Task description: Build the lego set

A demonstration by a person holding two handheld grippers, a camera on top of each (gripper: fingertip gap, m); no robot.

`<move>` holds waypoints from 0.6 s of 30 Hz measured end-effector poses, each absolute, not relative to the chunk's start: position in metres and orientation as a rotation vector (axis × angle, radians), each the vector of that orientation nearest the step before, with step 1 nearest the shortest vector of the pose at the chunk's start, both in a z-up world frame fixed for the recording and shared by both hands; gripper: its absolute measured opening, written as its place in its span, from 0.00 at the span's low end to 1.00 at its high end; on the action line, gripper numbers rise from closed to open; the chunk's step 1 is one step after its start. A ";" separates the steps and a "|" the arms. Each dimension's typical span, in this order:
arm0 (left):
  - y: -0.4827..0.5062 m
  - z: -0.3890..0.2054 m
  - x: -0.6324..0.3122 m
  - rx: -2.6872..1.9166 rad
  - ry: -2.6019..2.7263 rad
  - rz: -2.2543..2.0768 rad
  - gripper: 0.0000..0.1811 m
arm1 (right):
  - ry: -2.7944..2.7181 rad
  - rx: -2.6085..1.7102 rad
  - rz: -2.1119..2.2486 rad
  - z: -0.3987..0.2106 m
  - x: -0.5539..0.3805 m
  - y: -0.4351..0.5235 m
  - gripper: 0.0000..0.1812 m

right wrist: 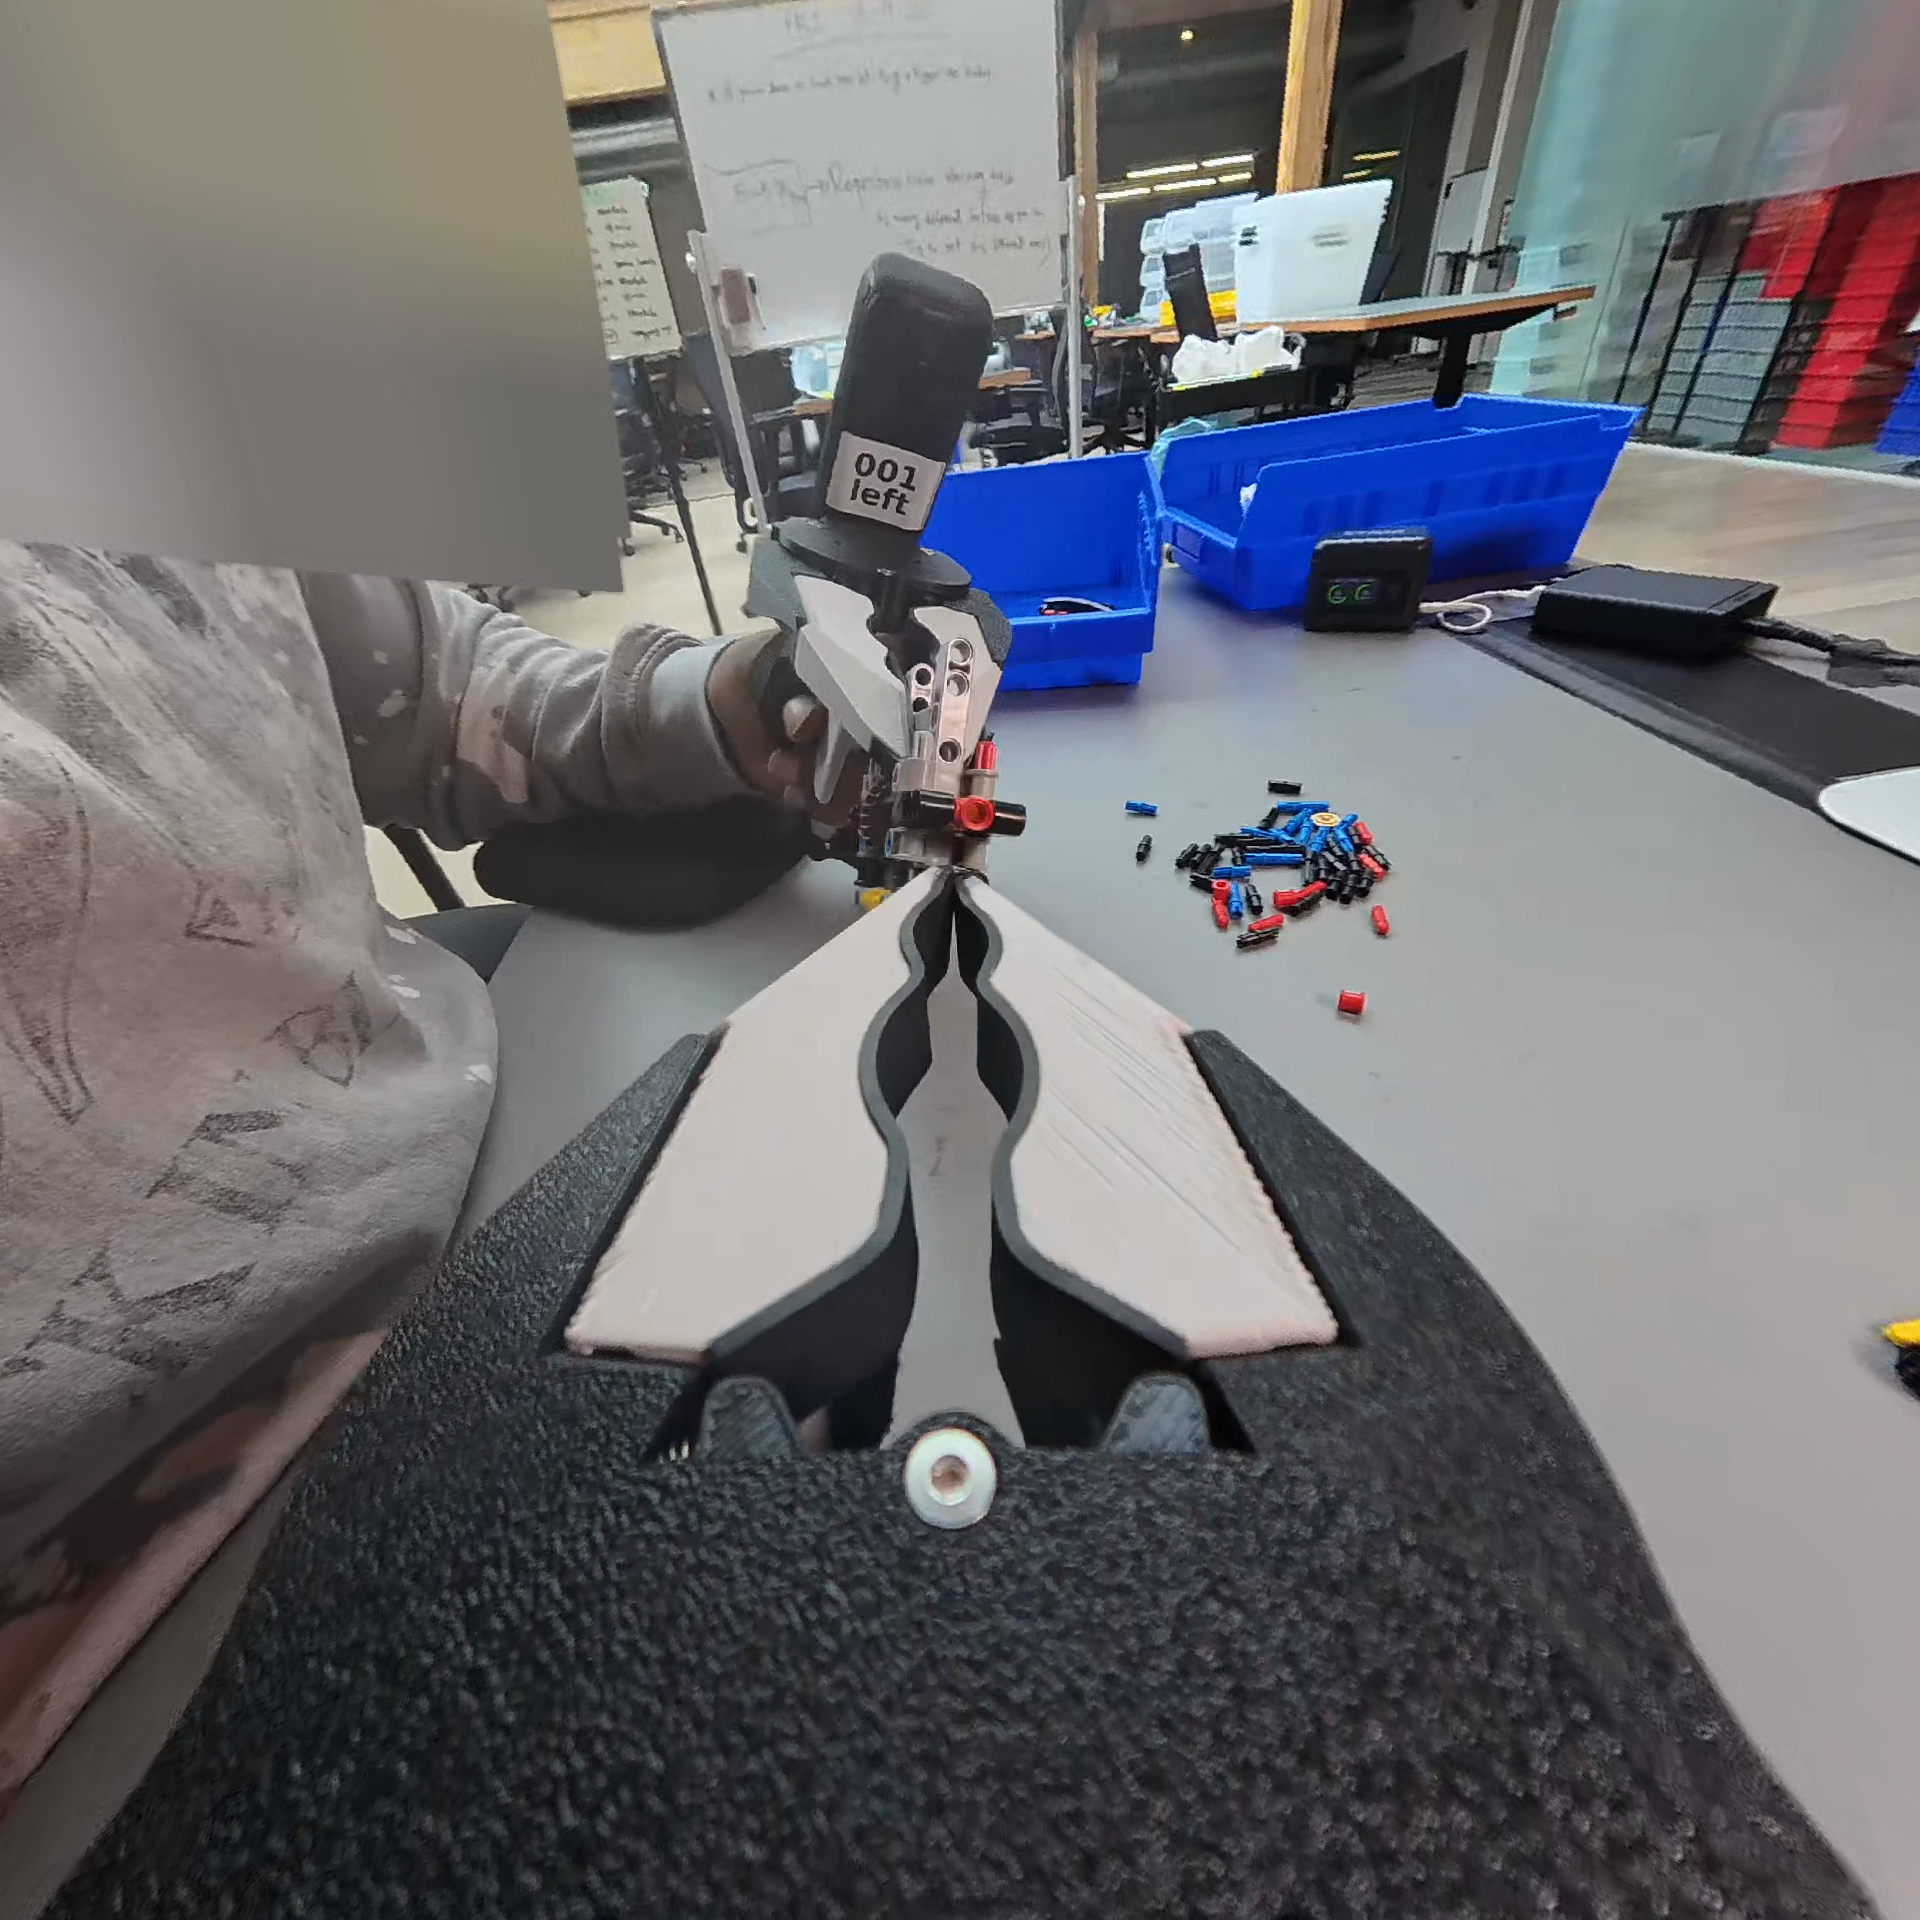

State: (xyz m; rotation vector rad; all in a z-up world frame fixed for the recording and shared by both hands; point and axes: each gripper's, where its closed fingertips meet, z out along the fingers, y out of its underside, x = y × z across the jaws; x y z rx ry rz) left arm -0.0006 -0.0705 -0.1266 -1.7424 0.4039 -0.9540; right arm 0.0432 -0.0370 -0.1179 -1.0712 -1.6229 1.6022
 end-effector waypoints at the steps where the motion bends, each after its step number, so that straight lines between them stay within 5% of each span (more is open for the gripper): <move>1: -0.070 -0.129 0.001 -1.753 0.387 -0.983 0.03 | -1.618 -1.068 1.565 -0.120 0.041 -0.037 0.00; 5: -0.066 -0.128 0.002 -1.741 0.245 -1.145 0.03 | -1.668 -1.114 1.511 -0.133 0.031 -0.047 0.12; 18: -0.063 -0.121 0.000 -1.656 0.071 -1.353 0.03 | -1.536 -1.334 1.820 -0.128 0.018 -0.057 0.12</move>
